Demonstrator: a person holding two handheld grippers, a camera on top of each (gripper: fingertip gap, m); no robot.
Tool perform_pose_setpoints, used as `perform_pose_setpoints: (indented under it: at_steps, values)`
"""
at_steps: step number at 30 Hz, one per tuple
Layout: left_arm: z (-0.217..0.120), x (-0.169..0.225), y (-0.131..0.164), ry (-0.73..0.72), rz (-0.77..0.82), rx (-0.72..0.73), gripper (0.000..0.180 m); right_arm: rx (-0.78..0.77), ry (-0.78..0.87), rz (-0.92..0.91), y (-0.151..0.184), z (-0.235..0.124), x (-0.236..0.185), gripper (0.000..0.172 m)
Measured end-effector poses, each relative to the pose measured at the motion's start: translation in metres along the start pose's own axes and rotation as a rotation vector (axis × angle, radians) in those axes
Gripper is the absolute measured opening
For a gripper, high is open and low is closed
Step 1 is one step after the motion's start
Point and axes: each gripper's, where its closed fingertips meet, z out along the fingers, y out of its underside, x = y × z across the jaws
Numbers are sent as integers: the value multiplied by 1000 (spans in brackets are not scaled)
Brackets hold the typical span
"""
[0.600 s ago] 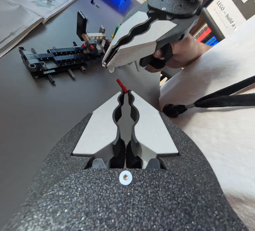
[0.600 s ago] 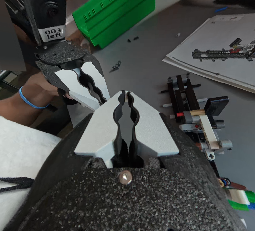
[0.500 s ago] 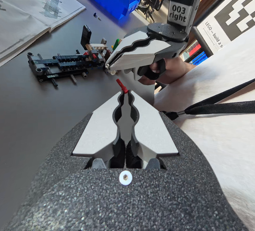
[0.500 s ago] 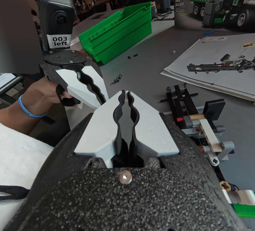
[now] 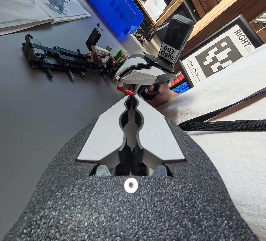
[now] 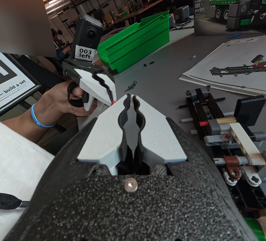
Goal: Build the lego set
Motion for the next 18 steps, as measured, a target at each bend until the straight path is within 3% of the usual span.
perform_pose_setpoints:
  at_steps: [18]
  values:
    - [1,4,5,52,-11,20,0,-49,-60,109,4,1,-2,3]
